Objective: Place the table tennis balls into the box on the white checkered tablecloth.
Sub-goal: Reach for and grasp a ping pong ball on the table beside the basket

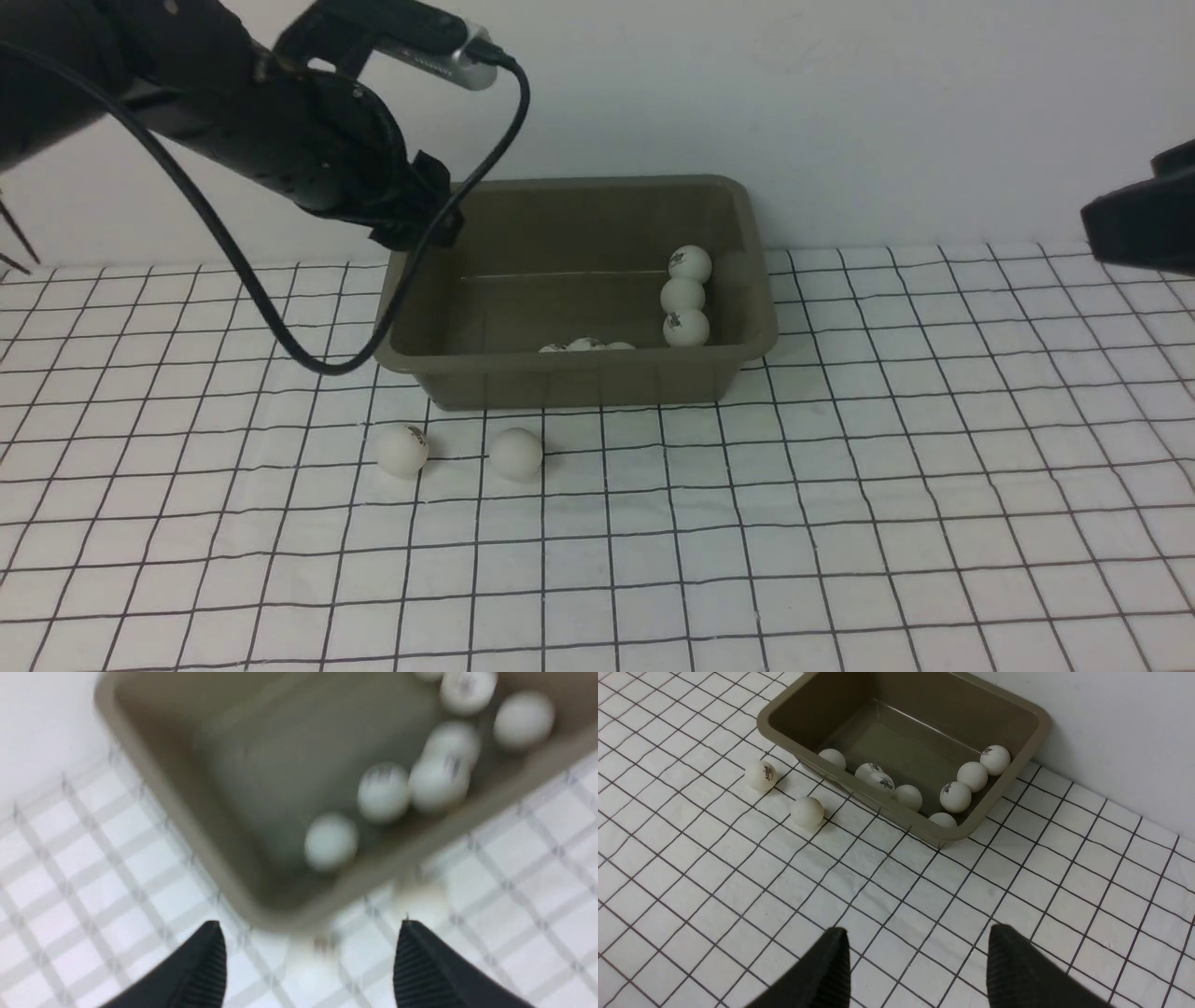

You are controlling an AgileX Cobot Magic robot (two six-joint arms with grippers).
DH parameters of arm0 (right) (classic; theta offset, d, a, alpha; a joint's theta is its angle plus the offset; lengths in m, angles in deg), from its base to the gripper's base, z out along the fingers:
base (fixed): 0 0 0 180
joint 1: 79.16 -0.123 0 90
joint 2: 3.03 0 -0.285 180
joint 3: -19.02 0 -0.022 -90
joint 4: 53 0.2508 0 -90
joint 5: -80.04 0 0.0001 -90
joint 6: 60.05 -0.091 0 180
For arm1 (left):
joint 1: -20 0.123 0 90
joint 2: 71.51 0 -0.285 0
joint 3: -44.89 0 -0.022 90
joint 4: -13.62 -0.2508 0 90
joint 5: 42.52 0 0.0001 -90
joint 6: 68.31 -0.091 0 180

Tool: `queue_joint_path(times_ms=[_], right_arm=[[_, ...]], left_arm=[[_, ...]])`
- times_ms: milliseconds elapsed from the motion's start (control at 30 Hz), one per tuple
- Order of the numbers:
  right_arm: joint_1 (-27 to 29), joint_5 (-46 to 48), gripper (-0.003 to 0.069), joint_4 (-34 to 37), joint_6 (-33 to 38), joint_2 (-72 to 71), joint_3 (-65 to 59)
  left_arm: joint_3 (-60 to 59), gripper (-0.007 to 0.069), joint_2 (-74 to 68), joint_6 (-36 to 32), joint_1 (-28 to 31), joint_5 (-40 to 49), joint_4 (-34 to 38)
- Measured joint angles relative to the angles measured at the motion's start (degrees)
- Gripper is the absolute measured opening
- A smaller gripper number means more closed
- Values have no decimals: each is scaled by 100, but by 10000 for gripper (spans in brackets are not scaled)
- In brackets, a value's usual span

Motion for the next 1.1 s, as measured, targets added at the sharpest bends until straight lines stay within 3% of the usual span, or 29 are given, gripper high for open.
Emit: queue_joint_path(times_ms=[167,333,533,833,1100], right_arm=[[0,0,370,0,0,0,0],[0,2,370,0,0,0,0],[0,17,370,0,0,0,0],[0,17,370,0,0,0,0],[0,17,370,0,0,0,0]], left_arm=[[-83,405,118,905,6,975,-523],[-709,405,118,1061,6,945,-532],[-1710,405,118,951,6,-71,-286],[-2420,405,118,-206,6,-1708,808],[-2993,405,30,-438,6,-2711,916]])
